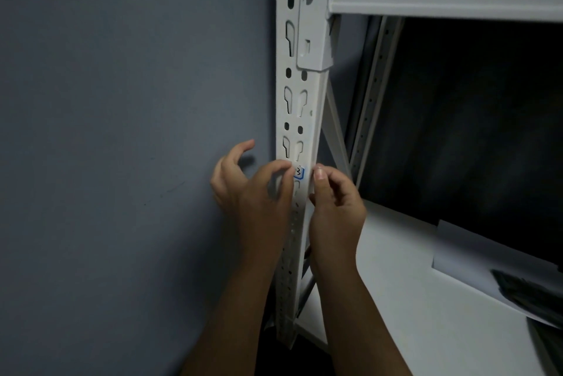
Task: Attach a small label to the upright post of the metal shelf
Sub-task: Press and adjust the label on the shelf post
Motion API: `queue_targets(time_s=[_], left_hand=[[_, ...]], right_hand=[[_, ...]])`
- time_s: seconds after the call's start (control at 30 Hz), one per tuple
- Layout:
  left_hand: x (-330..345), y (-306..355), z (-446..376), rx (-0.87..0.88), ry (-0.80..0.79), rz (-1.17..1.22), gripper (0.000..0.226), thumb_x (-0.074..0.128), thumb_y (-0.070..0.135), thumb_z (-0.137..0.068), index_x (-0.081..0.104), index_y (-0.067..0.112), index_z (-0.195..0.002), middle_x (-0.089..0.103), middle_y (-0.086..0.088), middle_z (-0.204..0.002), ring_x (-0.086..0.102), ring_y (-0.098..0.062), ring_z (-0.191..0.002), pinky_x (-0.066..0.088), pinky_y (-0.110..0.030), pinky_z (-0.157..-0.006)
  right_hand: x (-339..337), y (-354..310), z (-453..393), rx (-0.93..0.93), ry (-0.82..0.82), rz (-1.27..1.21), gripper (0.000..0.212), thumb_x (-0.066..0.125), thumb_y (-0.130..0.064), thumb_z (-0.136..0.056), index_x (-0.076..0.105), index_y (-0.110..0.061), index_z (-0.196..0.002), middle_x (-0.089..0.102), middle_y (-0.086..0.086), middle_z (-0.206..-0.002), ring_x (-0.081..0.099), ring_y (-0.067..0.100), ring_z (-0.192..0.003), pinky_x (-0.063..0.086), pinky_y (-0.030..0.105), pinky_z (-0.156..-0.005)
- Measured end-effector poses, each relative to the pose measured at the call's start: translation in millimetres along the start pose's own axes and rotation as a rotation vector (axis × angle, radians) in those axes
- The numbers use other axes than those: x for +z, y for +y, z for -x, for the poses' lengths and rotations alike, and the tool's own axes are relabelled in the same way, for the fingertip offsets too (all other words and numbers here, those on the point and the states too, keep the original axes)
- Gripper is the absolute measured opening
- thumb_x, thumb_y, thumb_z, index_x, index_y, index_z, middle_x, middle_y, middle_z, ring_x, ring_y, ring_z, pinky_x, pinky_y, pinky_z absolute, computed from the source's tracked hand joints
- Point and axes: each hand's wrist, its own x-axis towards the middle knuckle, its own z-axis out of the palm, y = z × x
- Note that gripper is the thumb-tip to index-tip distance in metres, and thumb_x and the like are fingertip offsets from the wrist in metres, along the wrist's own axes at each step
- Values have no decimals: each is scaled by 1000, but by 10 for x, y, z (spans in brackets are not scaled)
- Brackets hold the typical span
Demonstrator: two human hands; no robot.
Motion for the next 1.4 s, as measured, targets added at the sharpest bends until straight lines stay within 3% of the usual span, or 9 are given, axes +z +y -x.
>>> queue_targets(time_s=[0.17,0.23,0.4,0.57,0.7,0.83,1.03,1.2,1.4], left_hand=[[6,26,2,-80,-34,34,4,71,30,-76,70,27,-74,47,4,-131,18,3,-116,32,-37,-95],[1,24,-3,-66,-63,24,7,72,27,-77,66,30,-73,46,4,-132,21,-1,-119,32,-40,-97],[-17,10,-3,1,-108,-41,18,53,41,-77,64,29,-71,49,2,-131,26,-14,-124,18,-30,-96],[-18,-5,39,-35,2,-26,20,58,41,-78,70,26,-75,53,2,-125,31,-12,-116,29,-33,-91],[-9,-18,46,-30,-5,30,13,62,40,-78,70,30,-81,43,16,-125,19,6,-116,26,-22,-93],[20,-1,61,-63,-12,67,4,74,27,-76,70,28,-75,39,21,-124,17,11,-114,32,-32,-95],[-19,36,-12,-136,-117,110,15,74,21,-77,65,33,-73,39,19,-125,19,5,-115,35,-40,-100],[-72,31,-69,-131,-186,128,14,72,22,-79,64,33,-75,40,17,-128,16,6,-117,30,-35,-101],[-61,66,-80,-208,-222,155,25,69,23,-80,56,41,-68,36,24,-123,21,-1,-120,35,-39,-102]], right_hand=[[7,25,-1,-1,15,18,11,57,-14,-93,66,-13,-100,66,-3,-94,63,-8,-77,48,7,-59],[21,25,13,8,14,16,10,57,-14,-93,66,-16,-98,66,-5,-94,64,-7,-79,49,7,-60],[41,18,39,12,22,7,10,58,-14,-93,67,-17,-96,68,-4,-96,65,-1,-84,50,9,-63],[34,8,37,21,6,-8,10,57,-13,-93,66,-13,-97,67,-4,-95,66,-5,-80,50,10,-60],[44,15,29,20,20,-18,10,57,-13,-93,67,-14,-96,68,-1,-95,67,0,-82,51,11,-62],[46,34,24,14,22,-12,11,58,-12,-93,67,-14,-97,68,-1,-96,67,4,-86,51,11,-64],[40,43,21,5,19,-4,12,57,-14,-94,67,-14,-99,68,-1,-98,65,1,-85,50,9,-62],[24,27,15,-4,-5,6,9,57,-14,-93,66,-14,-98,67,-2,-95,65,-5,-80,50,9,-60],[6,56,8,-215,10,144,9,67,-9,-86,68,-13,-94,67,4,-95,64,5,-86,48,8,-69]])
